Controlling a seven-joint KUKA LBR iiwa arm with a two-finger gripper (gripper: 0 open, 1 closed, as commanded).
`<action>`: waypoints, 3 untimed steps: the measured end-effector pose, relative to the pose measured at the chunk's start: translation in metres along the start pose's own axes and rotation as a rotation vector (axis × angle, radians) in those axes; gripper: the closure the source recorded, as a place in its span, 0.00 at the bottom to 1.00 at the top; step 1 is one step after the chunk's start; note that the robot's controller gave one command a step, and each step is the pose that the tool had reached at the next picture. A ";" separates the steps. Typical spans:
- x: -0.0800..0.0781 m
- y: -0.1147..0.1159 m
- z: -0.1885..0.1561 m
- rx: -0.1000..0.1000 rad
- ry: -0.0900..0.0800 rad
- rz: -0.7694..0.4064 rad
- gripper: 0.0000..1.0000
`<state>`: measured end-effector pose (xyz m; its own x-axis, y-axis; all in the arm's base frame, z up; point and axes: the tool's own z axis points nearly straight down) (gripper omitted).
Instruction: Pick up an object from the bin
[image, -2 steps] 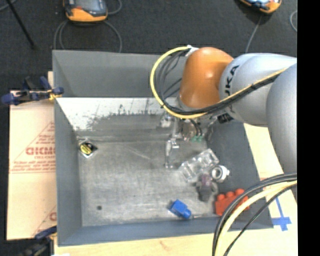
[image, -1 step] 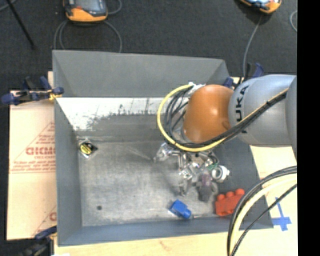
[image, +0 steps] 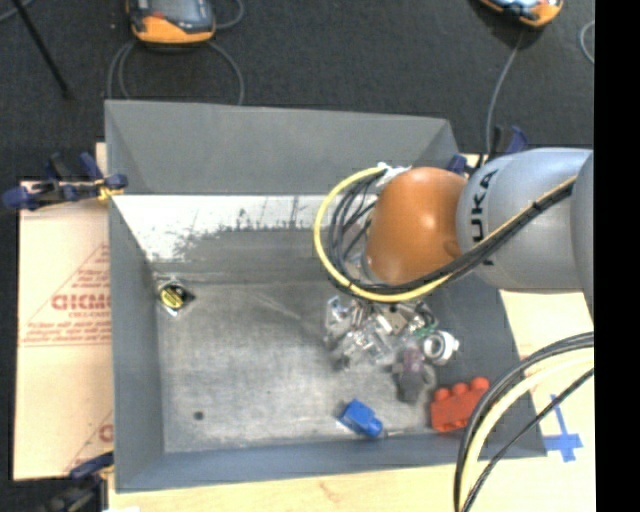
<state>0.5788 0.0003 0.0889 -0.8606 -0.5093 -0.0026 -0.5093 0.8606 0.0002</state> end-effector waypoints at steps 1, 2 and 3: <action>0.000 0.000 0.000 -0.001 0.000 0.001 0.00; 0.045 -0.042 -0.046 0.005 -0.005 0.152 0.00; 0.009 -0.077 0.015 0.003 -0.005 -0.231 0.00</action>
Offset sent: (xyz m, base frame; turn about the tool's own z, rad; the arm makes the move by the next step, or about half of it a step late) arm 0.0000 0.0000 0.0000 0.0000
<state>0.6104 -0.0710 0.0735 -0.7213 -0.6926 -0.0070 -0.6926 0.7214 -0.0042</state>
